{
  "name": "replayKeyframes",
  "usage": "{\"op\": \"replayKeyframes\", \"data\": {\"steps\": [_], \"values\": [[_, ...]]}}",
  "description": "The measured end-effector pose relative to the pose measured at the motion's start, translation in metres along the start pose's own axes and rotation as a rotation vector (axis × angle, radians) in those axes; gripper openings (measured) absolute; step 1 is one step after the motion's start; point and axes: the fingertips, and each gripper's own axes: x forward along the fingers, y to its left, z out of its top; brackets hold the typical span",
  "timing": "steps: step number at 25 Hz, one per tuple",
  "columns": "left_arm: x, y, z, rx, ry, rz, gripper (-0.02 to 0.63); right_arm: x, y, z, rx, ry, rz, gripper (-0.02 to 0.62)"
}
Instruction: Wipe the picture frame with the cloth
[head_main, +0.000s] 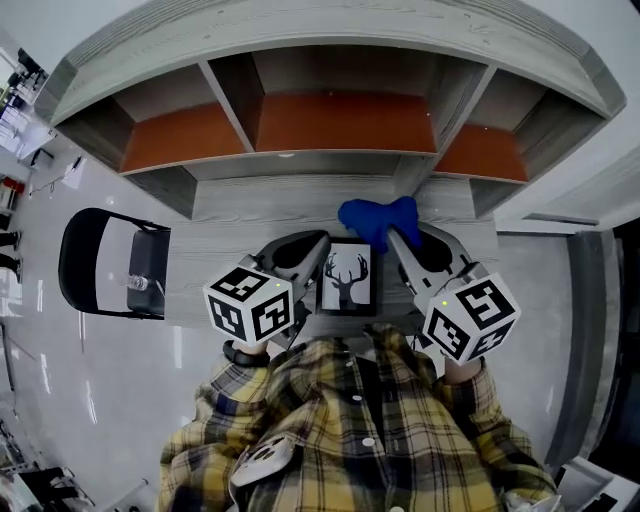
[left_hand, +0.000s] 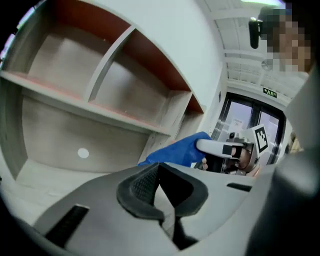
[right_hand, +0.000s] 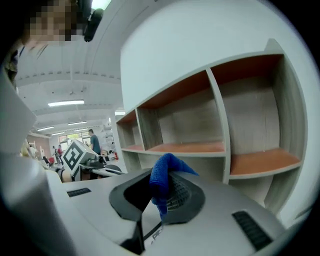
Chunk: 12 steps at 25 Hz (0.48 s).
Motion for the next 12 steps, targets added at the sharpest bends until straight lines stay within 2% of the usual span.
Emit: {"op": "replayKeyframes", "data": {"steps": [5, 9, 12], "values": [[-0.012, -0.017, 0.05, 0.164, -0.113, 0.049, 0.005, -0.009, 0.021, 0.041, -0.093, -0.114, 0.026, 0.041], [-0.024, -0.022, 0.076, 0.183, -0.198, 0.071, 0.005, -0.011, 0.027, 0.048, -0.122, -0.14, 0.036, 0.041], [-0.028, -0.022, 0.087, 0.201, -0.229, 0.09, 0.005, -0.009, 0.028, 0.047, -0.128, -0.13, 0.044, 0.041]]}}
